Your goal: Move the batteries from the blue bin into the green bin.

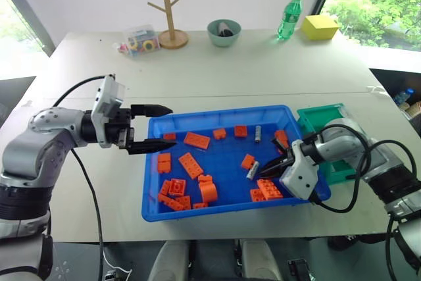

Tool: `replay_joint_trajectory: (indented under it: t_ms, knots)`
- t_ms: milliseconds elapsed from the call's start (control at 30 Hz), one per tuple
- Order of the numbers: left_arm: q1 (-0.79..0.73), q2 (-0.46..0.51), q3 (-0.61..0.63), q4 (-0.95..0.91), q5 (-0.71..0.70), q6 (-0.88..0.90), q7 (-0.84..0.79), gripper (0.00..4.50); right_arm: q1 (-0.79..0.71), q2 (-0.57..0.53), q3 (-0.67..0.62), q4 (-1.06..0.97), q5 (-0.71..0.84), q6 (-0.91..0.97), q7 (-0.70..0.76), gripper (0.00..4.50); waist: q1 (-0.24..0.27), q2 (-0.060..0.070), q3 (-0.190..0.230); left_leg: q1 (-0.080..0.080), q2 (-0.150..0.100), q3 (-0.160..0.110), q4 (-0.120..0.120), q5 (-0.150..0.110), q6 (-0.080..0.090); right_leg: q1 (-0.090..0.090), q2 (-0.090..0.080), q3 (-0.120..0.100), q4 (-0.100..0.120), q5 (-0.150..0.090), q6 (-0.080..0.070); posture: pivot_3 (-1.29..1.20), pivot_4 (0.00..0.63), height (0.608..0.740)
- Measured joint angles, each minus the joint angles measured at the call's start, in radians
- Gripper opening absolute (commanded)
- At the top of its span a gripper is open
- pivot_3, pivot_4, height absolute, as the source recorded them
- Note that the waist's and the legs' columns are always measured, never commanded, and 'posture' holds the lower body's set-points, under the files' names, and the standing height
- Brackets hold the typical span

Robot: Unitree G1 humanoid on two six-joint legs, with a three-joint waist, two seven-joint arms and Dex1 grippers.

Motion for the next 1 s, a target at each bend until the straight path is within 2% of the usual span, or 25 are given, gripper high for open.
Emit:
replay_joint_trajectory:
  t_ms: [100,200,467,900,1000]
  knots:
    - [-0.003,0.000,0.000,0.000,0.000,0.000,0.000,4.50,0.000,0.001,0.000,-0.003,0.000,0.022,-0.002,1.13,0.000,0.000,0.000,0.000,0.000,0.000,0.000,0.000,0.000,0.000,0.000,0.000,0.000,0.000,0.000,0.00,0.150,0.703]
    - [-0.005,0.000,0.000,0.001,0.000,0.000,0.000,4.50,-0.005,0.004,-0.001,-0.003,0.002,0.025,-0.009,2.27,0.000,0.000,0.000,0.000,0.000,0.000,0.000,0.000,0.000,0.000,0.000,0.000,0.000,0.000,0.000,0.00,0.150,0.703]
    - [-0.008,-0.001,0.000,0.001,0.000,0.000,0.000,4.50,-0.030,0.029,-0.002,-0.022,0.019,0.088,-0.004,2.27,0.000,0.000,0.000,0.000,0.000,0.000,0.000,0.000,0.000,0.000,0.000,0.000,0.000,0.000,0.000,0.00,0.150,0.703]
    - [-0.010,-0.003,0.000,0.000,0.000,0.000,0.006,4.50,-0.077,0.118,0.019,0.059,-0.023,0.058,0.009,2.27,-0.002,0.000,0.000,0.001,0.000,0.000,0.000,0.000,0.000,0.000,0.000,0.000,0.001,0.000,0.000,0.00,0.150,0.703]
    - [-0.010,-0.003,0.000,0.000,0.000,0.000,0.013,4.50,-0.092,0.130,0.030,0.082,-0.023,0.059,0.027,1.41,-0.002,0.000,0.000,0.002,0.000,0.000,0.000,0.000,0.000,0.001,0.000,0.000,0.001,0.000,0.000,0.00,0.150,0.703]
